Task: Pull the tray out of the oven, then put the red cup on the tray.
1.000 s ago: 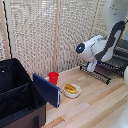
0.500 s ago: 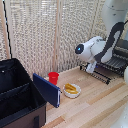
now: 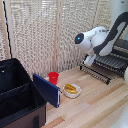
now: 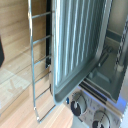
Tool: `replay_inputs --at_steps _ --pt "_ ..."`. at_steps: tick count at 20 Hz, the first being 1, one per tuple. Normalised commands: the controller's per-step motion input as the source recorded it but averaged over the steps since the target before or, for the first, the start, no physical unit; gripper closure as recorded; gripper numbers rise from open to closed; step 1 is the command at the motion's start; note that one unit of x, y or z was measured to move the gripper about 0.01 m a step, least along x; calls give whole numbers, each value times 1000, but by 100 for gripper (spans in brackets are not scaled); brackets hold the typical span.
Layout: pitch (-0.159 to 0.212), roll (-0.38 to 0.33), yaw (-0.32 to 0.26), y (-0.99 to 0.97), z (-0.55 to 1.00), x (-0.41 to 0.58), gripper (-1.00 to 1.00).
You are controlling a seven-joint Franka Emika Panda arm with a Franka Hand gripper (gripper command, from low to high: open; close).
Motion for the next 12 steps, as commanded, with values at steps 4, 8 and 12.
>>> replay_inputs --at_steps 4,8,12 --pt "-111 191 -244 254 270 0 -100" --pt "-80 285 -182 326 113 61 -100" --pt "-70 307 -158 372 83 94 -100"
